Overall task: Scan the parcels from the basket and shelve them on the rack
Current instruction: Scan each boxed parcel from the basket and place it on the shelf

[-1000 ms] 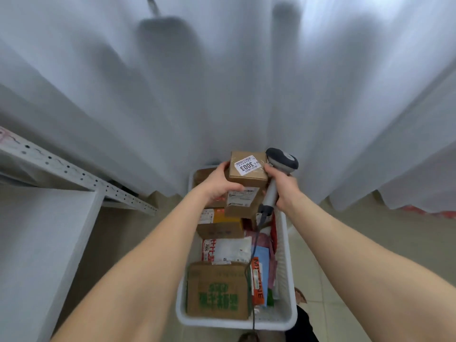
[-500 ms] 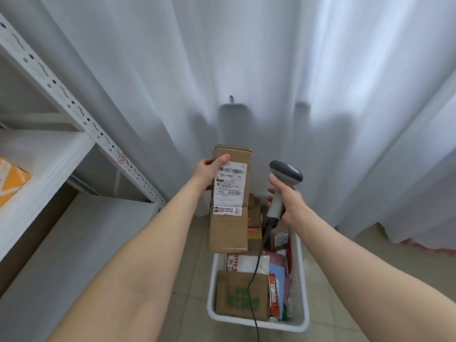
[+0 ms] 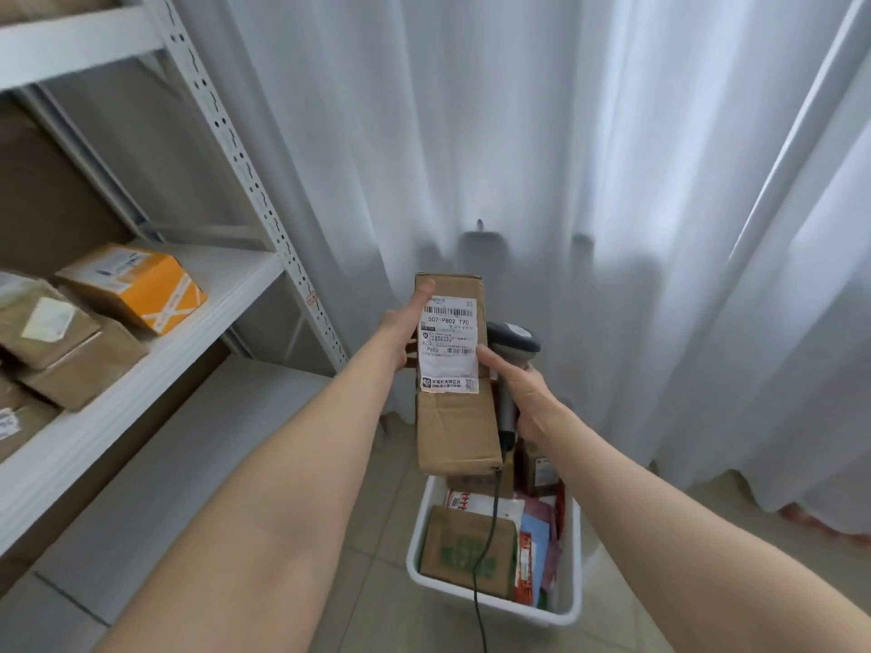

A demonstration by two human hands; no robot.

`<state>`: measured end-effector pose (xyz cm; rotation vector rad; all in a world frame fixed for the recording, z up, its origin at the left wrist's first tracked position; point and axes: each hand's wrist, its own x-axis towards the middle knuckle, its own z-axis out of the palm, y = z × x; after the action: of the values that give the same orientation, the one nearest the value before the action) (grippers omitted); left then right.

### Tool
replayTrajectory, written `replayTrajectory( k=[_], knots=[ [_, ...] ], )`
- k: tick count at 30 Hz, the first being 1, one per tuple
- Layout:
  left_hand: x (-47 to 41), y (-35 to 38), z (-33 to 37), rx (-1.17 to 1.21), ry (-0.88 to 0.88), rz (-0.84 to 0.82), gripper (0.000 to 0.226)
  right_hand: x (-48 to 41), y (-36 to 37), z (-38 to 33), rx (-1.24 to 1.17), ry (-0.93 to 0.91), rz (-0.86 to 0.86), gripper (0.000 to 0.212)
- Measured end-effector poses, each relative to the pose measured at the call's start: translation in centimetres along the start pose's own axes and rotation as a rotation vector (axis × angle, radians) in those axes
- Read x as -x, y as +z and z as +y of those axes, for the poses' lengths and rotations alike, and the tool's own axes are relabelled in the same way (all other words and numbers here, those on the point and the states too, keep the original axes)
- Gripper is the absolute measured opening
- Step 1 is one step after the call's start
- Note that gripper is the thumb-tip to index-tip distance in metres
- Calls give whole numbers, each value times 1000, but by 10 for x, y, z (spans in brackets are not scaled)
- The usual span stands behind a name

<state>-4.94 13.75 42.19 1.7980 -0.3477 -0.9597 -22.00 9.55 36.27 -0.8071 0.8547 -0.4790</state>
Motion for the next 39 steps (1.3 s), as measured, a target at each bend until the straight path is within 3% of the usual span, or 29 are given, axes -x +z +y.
replayTrajectory(
  k=[3, 8, 11, 16, 19, 23, 29, 39],
  knots=[
    [34, 1, -2, -8, 8, -39, 62, 31, -3, 0, -22, -6, -14, 58],
    [94, -15, -27, -92, -95, -300, 69, 74, 1, -1, -94, -65, 31, 60],
    [124, -32, -50, -173, -75, -376, 51, 94, 3, -1, -85, -97, 11, 64],
    [153, -55, -71, -108, 10, -190, 45, 118, 21, 6, 13, -110, 53, 50],
    [165, -67, -81, -51, 28, -41, 54, 128, 32, 7, 12, -102, 51, 27],
    [171, -82, -93, 48, 37, 85, 69, 141, 52, 9, 68, -96, -51, 14],
    [172, -114, -110, 102, 53, 172, 64, 158, 99, 25, 262, -108, -127, 6],
    [172, -173, -129, 120, 23, 197, 56, 169, 155, 49, 369, -43, -150, 8]
  ],
)
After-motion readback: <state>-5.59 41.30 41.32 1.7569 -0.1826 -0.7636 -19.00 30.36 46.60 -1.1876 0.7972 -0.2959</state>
